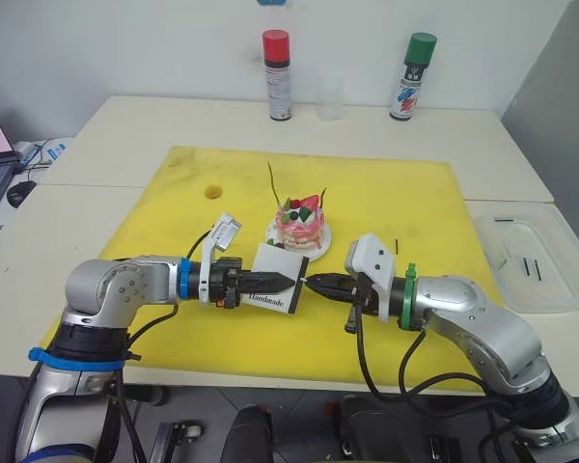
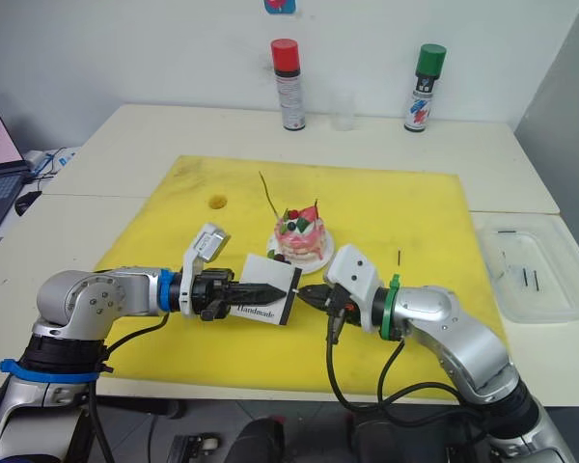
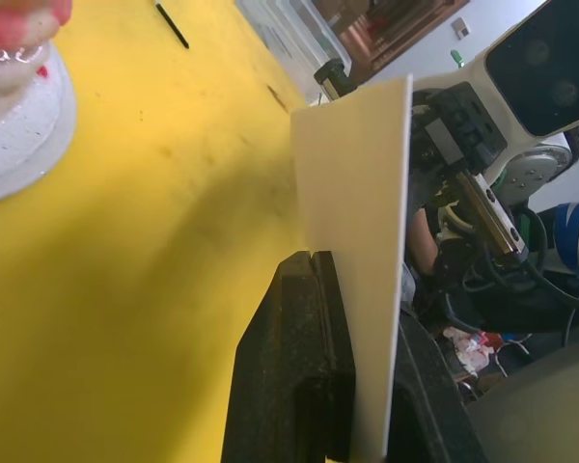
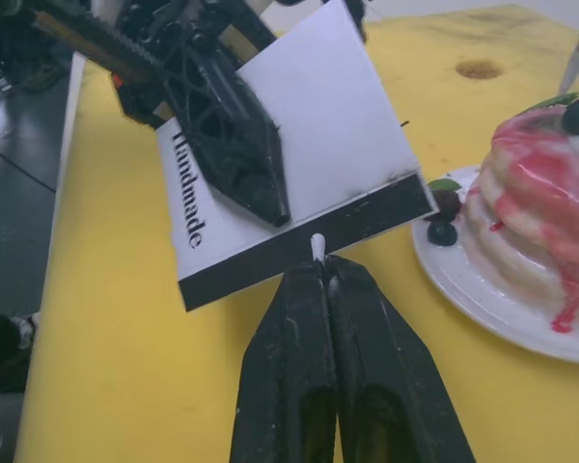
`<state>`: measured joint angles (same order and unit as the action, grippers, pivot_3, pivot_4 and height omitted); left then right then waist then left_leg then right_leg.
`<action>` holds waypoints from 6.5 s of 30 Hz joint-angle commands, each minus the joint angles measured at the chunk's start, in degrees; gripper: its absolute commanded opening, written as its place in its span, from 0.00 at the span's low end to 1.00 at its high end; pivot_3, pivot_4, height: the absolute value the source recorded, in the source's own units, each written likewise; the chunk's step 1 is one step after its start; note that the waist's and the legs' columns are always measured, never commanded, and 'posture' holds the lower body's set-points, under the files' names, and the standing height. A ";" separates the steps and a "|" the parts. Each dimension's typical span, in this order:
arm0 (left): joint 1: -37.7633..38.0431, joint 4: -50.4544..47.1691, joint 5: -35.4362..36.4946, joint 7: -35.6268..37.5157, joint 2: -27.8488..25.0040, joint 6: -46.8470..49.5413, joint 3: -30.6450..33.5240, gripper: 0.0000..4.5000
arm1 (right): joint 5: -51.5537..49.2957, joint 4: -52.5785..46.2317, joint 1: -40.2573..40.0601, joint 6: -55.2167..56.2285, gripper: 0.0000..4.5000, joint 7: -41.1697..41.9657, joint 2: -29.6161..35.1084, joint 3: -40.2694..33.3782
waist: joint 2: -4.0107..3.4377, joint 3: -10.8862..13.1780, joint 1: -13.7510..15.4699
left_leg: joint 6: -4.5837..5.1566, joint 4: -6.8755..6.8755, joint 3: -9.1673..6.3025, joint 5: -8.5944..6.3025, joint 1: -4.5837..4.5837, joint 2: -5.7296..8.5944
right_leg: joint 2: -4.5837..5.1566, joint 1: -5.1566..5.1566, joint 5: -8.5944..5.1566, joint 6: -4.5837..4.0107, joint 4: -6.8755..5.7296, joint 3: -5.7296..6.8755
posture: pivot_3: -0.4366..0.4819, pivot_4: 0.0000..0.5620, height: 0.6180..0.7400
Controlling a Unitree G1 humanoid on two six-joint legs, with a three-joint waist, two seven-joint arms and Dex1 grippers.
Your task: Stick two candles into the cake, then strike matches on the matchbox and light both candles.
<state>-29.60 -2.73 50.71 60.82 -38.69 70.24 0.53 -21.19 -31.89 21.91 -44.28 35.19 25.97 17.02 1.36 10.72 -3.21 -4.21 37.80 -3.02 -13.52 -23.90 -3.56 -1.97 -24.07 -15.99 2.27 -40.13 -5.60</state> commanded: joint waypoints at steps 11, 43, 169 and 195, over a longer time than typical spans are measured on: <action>9.34 -10.10 6.09 -2.57 -3.48 2.71 6.40 0.00 | 11.07 8.33 23.77 9.77 0.01 -4.99 -6.09 1.92 | -0.05 0.03 -0.34 | 0.00 -0.26 0.03 0.00 0.04 -0.08 | -0.05 -0.10 -0.05 -0.10 0.01 -0.02 | 0.48 0.27 0.70; 9.48 -9.64 6.83 -6.34 -0.87 0.36 5.94 0.00 | 28.33 32.49 32.04 26.76 0.01 -2.40 -10.06 4.13 | -0.04 0.03 0.01 | -0.01 -0.48 0.04 0.01 0.01 -0.03 | 0.02 -0.13 -0.08 -0.21 0.09 0.03 | 0.48 0.27 0.70; 12.38 -8.00 6.12 -10.25 4.14 -2.68 4.13 0.00 | 15.87 5.43 -7.39 -6.12 0.01 -37.05 -23.49 -19.21 | -0.13 0.04 -0.06 | 0.02 -0.74 0.08 0.05 0.15 0.02 | 0.02 -0.08 -0.08 -0.18 0.15 -0.06 | 0.48 0.27 0.70; 9.15 -5.72 5.09 -7.65 1.47 -1.77 2.87 0.00 | 4.48 -13.29 -25.50 3.24 0.01 -1.52 10.97 -8.71 | -0.11 0.04 -0.22 | 0.03 -0.71 0.08 0.04 0.19 0.03 | 0.03 -0.04 -0.08 -0.13 0.24 -0.04 | 0.48 0.27 0.70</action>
<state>-19.60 -7.91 55.44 52.12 -36.47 68.43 3.13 -17.98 -45.71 -3.60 -44.30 32.90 36.65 7.45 1.25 10.76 -3.43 -4.18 37.12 -2.94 -13.48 -23.71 -3.53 -1.94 -24.11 -16.06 2.16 -39.90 -5.65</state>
